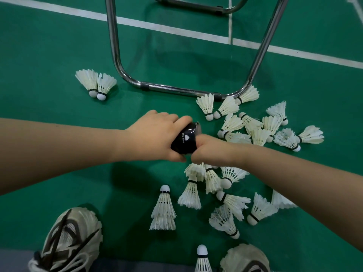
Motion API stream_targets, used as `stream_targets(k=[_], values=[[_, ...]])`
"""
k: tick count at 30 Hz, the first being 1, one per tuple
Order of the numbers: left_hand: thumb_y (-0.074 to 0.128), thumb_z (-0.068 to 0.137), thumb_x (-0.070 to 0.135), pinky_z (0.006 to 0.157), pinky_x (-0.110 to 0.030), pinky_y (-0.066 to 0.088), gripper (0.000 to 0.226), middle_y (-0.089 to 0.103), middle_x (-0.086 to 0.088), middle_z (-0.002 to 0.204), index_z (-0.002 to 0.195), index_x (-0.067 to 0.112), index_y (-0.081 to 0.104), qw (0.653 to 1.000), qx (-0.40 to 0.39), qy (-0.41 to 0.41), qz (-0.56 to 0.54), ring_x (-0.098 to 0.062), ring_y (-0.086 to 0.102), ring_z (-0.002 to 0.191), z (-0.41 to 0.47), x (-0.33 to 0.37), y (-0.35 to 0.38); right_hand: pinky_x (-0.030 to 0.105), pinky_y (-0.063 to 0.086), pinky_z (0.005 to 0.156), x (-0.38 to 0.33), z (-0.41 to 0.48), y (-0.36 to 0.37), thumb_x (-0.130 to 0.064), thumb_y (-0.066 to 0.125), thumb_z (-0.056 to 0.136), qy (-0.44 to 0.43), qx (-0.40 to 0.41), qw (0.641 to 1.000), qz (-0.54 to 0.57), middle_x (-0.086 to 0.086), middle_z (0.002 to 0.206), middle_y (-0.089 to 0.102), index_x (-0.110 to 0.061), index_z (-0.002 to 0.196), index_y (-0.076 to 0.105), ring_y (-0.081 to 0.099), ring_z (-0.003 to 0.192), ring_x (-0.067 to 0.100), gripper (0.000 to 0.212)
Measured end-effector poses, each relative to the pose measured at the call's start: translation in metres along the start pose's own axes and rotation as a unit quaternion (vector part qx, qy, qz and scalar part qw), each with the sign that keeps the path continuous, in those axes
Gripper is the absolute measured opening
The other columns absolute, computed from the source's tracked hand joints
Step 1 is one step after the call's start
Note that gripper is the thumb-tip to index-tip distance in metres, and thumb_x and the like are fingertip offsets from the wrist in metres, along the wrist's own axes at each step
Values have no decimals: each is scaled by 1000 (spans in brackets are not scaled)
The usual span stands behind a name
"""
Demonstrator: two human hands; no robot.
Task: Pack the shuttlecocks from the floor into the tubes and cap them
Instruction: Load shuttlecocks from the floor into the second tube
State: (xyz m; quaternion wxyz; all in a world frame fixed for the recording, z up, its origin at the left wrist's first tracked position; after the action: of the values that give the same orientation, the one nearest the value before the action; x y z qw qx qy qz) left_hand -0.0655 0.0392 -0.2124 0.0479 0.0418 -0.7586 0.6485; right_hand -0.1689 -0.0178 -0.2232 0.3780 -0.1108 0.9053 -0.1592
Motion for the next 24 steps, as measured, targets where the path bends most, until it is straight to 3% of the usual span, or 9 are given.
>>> stream_targets(k=[2,4,6,8,10,13,15,18,24], values=[[60,64,69,77,-37,40,79,58,-1,98,122,21,39,1000,12,1,-3,-26,56,91,-1,0,2,28,32,54,0,0,0,4,56,78,-26,34,998,39,4,62,39,-12,60,43,38,59,16,27],[62,64,66,77,-37,41,77,58,-3,99,121,20,39,999,17,-18,-26,-27,55,93,1,-5,-1,30,41,63,-2,-2,-10,-13,61,73,-106,143,977,120,1,65,51,-16,63,55,49,67,15,12],[62,63,65,79,-39,42,79,57,-4,103,123,20,37,998,13,-39,-37,-28,54,96,4,-12,-4,25,44,64,1,-8,-27,-21,54,79,-165,263,940,145,-5,63,56,-14,67,62,51,63,4,16],[63,64,66,81,-39,43,82,56,-5,106,126,21,34,998,6,-51,-34,-28,53,98,2,-18,-4,23,41,60,8,-13,-43,-17,49,89,-167,368,912,74,-1,64,59,-8,73,64,48,56,-2,24],[63,64,66,82,-39,43,82,56,-4,107,127,21,34,998,-1,-52,-29,-27,52,98,-4,-22,-1,29,42,69,21,-11,-53,-17,47,92,-143,414,898,-48,3,69,62,-10,81,64,51,59,6,21],[63,63,66,81,-37,43,83,57,-3,106,127,22,35,999,-13,-47,-20,-26,53,98,-14,-23,6,37,28,102,52,-1,-57,-21,48,91,-67,366,866,-334,-3,97,67,-21,112,59,58,91,17,24],[63,64,66,81,-36,43,84,56,-2,107,128,22,35,999,-15,-45,-20,-26,53,98,-18,-24,8,40,22,107,79,2,-67,-26,47,90,5,316,849,-424,-2,122,60,-24,129,48,51,115,19,38],[64,63,67,82,-37,43,85,57,-3,105,129,22,35,999,-8,-43,-18,-26,53,98,-20,-27,9,44,30,105,108,-3,-89,-35,42,93,77,299,875,-373,3,131,53,-23,132,44,46,121,24,41],[63,63,69,82,-37,43,86,56,-2,106,129,23,33,999,-13,-44,-21,-25,53,98,-11,-26,13,37,51,84,137,-11,-82,-56,51,86,83,202,925,-310,-3,107,64,-23,114,56,60,89,16,44]])
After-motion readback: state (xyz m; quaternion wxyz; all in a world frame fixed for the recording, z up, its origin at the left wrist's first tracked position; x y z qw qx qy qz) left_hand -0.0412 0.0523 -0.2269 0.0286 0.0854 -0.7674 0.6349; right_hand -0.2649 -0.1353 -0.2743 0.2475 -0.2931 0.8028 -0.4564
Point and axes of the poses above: each hand's wrist, its own z-axis towards the middle knuckle, its own y-axis out of the palm, x = y × z, the point moved 4 cm from there along z, towards the middle knuckle
